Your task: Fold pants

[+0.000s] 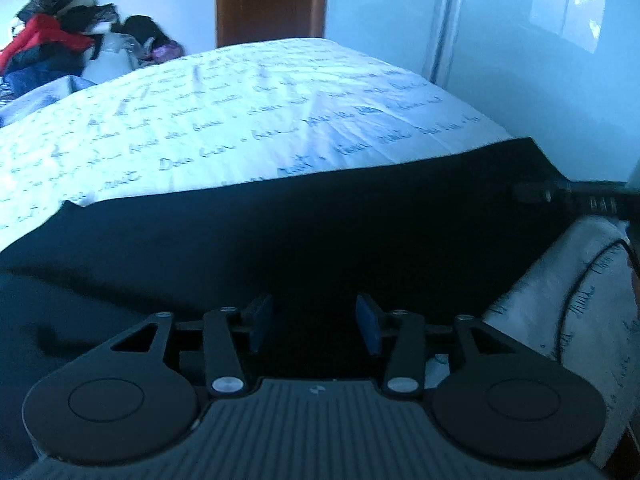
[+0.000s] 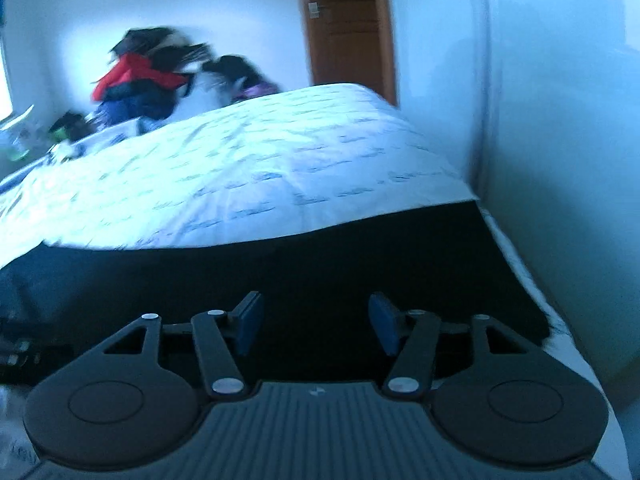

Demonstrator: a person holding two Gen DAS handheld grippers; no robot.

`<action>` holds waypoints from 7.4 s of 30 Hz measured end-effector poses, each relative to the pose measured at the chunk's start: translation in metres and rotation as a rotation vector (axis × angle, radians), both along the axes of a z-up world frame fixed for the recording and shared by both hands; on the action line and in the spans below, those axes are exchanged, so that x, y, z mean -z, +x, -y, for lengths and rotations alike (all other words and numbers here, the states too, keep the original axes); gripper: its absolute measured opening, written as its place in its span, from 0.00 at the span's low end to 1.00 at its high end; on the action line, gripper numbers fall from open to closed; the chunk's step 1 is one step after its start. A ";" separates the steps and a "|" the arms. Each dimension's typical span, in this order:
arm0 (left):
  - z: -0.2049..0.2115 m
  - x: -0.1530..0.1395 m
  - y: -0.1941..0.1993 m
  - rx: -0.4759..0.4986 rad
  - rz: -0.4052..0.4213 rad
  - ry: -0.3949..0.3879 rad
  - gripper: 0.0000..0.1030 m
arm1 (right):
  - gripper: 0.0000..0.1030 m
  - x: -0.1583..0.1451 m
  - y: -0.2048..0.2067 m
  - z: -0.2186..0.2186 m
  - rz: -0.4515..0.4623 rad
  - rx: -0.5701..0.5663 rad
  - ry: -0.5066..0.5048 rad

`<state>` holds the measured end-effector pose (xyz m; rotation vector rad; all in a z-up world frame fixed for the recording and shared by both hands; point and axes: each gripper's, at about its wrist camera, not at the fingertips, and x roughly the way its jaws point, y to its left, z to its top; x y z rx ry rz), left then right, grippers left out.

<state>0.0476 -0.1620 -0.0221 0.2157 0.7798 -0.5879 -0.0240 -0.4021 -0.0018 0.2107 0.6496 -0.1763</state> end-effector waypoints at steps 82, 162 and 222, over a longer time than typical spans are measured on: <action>0.088 -0.003 0.074 0.005 -0.301 -0.306 0.65 | 0.11 0.018 -0.002 0.054 0.209 0.296 0.074; 0.052 -0.004 0.065 0.070 -0.184 -0.362 0.10 | 0.10 0.012 0.014 -0.094 0.112 -0.292 -0.269; -0.112 0.006 0.092 -0.240 -0.118 -0.311 0.10 | 0.11 0.012 0.048 -0.127 0.119 -0.659 -0.182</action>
